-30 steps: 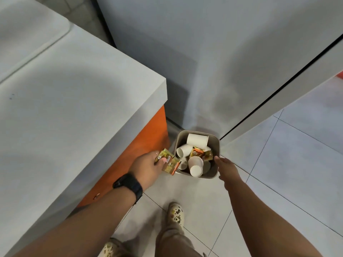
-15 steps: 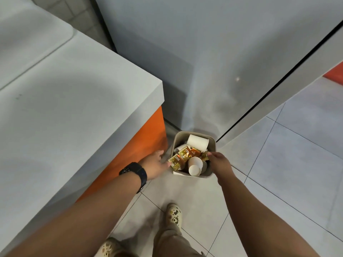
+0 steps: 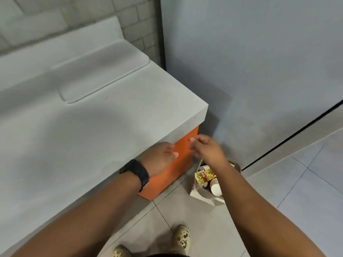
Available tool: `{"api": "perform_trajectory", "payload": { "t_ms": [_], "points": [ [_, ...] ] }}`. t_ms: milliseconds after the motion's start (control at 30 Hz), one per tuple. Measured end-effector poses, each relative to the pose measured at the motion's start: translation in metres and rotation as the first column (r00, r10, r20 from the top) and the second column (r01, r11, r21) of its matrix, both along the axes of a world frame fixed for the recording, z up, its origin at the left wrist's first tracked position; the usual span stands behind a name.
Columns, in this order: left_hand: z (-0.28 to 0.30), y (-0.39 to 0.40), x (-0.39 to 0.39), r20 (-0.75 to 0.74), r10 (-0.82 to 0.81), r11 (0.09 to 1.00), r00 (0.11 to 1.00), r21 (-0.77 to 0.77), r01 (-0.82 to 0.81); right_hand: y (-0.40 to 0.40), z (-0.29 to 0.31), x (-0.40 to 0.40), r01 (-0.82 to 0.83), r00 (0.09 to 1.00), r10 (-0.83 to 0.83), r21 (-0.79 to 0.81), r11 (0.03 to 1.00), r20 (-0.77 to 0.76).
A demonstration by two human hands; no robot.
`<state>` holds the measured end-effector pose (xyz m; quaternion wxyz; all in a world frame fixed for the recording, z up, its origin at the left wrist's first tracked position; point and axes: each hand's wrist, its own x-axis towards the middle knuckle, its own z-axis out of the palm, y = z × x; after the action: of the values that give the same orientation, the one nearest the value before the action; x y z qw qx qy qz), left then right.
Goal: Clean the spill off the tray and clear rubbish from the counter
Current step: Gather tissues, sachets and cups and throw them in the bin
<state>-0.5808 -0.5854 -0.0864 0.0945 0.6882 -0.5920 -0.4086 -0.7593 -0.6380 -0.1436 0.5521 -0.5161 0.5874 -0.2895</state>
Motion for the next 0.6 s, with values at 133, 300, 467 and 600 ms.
{"api": "perform_trajectory", "payload": {
  "t_ms": [133, 300, 467, 600],
  "points": [
    [0.023, 0.023, 0.033, -0.097, 0.147, 0.988, 0.984, -0.029, -0.150, 0.005, 0.037, 0.042, -0.144, 0.989, 0.147, -0.095, 0.985, 0.025],
    [0.053, 0.067, 0.089, -0.221, 0.332, 0.929, 0.917, -0.093, -0.358, 0.020, 0.072, 0.102, -0.286, 0.957, 0.291, -0.155, 0.946, 0.014],
    [0.067, 0.112, 0.155, -0.296, 0.514, 0.804, 0.805, -0.162, -0.573, 0.040, 0.091, 0.172, -0.418, 0.907, 0.420, -0.156, 0.895, -0.016],
    [0.063, 0.150, 0.212, -0.305, 0.610, 0.714, 0.731, -0.188, -0.675, 0.062, 0.098, 0.236, -0.525, 0.848, 0.529, -0.159, 0.836, -0.021]
  ]
}}
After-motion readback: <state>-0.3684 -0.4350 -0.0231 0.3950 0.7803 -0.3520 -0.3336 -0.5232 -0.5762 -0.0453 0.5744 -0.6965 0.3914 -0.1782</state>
